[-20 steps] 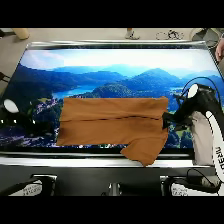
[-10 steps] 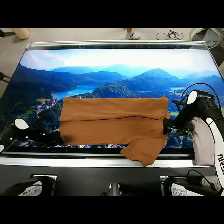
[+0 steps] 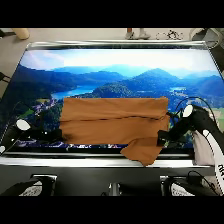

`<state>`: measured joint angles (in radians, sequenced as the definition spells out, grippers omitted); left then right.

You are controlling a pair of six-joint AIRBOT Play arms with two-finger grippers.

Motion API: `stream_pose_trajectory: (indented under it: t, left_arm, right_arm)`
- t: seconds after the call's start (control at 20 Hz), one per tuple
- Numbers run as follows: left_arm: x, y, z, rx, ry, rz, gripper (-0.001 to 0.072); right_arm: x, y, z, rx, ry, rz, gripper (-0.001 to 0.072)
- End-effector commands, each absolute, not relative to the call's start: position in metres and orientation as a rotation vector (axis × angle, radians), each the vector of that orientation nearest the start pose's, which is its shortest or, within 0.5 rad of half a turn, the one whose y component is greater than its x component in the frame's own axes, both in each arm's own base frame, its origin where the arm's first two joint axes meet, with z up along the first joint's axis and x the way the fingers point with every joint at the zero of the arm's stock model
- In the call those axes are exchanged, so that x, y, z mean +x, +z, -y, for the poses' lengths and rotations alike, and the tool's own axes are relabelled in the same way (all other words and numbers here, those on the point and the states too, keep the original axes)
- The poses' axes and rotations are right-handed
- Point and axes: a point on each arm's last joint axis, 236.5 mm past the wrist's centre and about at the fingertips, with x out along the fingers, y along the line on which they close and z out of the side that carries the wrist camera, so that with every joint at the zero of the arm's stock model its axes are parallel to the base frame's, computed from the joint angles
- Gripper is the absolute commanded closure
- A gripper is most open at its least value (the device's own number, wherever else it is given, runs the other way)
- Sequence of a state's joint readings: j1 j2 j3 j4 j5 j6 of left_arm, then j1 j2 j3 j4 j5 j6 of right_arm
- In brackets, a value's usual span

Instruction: Fold the shirts.

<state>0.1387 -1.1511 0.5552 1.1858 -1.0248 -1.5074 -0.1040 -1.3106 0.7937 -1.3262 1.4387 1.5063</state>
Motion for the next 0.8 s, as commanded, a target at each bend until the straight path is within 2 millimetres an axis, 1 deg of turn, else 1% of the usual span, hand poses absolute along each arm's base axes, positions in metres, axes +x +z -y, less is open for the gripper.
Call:
stream_pose_trajectory:
  t: [0.0,0.1,0.2,0.3,0.35,0.4,0.45,0.5,0.55,0.6,0.65,0.7,0.75]
  left_arm:
    - [0.235,-0.113,0.043,-0.469,-0.043,-1.557,0.0680]
    - [0.236,-0.110,0.043,-0.466,-0.044,-1.545,0.0680]
    - [0.238,-0.108,0.044,-0.471,-0.046,-1.534,0.0680]
    - [0.238,-0.107,0.044,-0.472,-0.047,-1.532,0.0680]
    - [0.238,-0.107,0.044,-0.472,-0.047,-1.531,0.0680]
    - [0.239,-0.106,0.044,-0.468,-0.051,-1.528,0.0680]
    - [0.244,-0.102,0.043,-0.452,-0.065,-1.510,0.0681]
    - [0.255,-0.091,0.043,-0.441,-0.081,-1.469,0.0682]
    - [0.271,-0.071,0.044,-0.429,-0.107,-1.400,0.0684]
    - [0.287,-0.047,0.044,-0.421,-0.120,-1.330,0.0685]
    - [0.303,-0.021,0.042,-0.408,-0.130,-1.259,0.0686]
    - [0.317,0.000,0.041,-0.395,-0.139,-1.210,0.0686]
    - [0.332,0.014,0.039,-0.386,-0.141,-1.171,0.0685]
  right_arm:
    - [0.201,-0.109,-0.055,0.406,0.147,-1.876,0.0226]
    - [0.201,-0.116,-0.050,0.396,0.120,-1.861,0.0228]
    - [0.209,-0.120,-0.046,0.384,0.096,-1.823,0.0314]
    - [0.220,-0.123,-0.044,0.406,0.056,-1.780,0.0523]
    - [0.222,-0.124,-0.043,0.416,0.042,-1.770,0.0646]
    - [0.222,-0.123,-0.045,0.423,0.043,-1.772,0.0691]
    - [0.222,-0.119,-0.048,0.433,0.061,-1.776,0.0692]
    - [0.224,-0.109,-0.050,0.410,0.106,-1.779,0.0693]
    - [0.233,-0.092,-0.050,0.380,0.144,-1.749,0.0694]
    - [0.253,-0.071,-0.048,0.361,0.153,-1.673,0.0694]
    - [0.281,-0.044,-0.044,0.340,0.154,-1.559,0.0697]
    - [0.310,-0.019,-0.036,0.317,0.125,-1.450,0.0697]
    - [0.340,0.002,-0.022,0.296,0.071,-1.348,0.0697]
